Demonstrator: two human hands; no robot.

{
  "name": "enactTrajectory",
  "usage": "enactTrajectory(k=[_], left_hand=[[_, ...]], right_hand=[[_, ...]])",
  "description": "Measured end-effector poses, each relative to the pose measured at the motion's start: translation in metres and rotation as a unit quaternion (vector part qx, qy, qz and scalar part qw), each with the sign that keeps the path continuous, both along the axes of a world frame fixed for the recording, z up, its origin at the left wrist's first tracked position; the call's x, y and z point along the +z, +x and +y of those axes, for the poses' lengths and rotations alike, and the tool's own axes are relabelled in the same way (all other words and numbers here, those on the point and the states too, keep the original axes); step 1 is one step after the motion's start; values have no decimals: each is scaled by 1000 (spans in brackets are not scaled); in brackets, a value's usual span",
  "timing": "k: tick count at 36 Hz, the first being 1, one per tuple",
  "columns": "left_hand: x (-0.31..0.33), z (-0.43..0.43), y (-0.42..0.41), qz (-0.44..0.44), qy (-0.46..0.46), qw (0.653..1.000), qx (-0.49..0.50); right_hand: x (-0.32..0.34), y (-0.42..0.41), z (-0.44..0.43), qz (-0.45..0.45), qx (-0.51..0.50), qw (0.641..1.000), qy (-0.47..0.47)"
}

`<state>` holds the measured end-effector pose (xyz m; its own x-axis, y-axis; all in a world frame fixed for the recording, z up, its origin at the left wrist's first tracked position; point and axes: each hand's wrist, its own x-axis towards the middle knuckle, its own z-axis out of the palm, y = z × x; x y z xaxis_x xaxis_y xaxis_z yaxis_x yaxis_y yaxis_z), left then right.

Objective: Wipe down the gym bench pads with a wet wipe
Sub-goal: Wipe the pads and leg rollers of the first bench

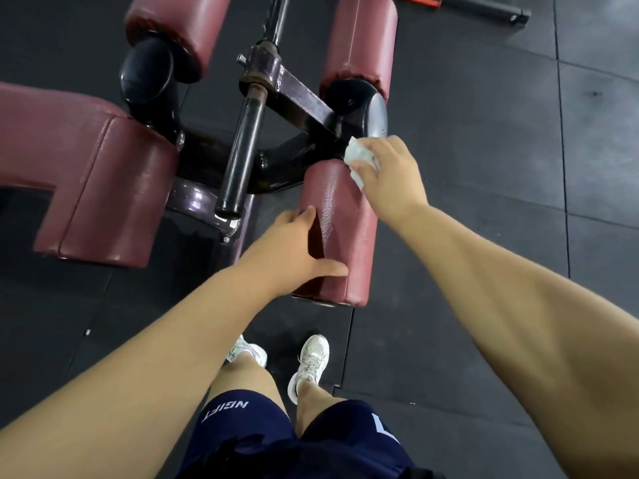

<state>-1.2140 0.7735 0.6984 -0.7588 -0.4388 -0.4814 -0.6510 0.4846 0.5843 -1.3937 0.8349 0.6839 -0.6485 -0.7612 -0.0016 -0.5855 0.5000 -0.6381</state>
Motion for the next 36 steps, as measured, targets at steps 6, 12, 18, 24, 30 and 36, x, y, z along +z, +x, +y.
enactTrajectory(k=[6, 12, 18, 24, 30, 36], left_hand=[[-14, -12, 4, 14, 56, 998, 8], [-22, -29, 19, 6, 181, 981, 65], [-12, -22, 8, 13, 118, 993, 28], [-8, -5, -4, -3, 24, 1000, 10], [-20, -28, 8, -17, 129, 991, 44], [-19, -28, 12, 0, 132, 991, 35]], right_hand=[[-5, 34, 56, -1, 84, 996, -17], [-18, 76, 105, 22, 232, 972, 32], [-5, 19, 42, 67, 101, 993, 12], [-9, -17, 15, 11, -10, 1000, 16], [-16, 53, 81, 15, 204, 977, -56], [-28, 50, 87, 67, 280, 955, -66]])
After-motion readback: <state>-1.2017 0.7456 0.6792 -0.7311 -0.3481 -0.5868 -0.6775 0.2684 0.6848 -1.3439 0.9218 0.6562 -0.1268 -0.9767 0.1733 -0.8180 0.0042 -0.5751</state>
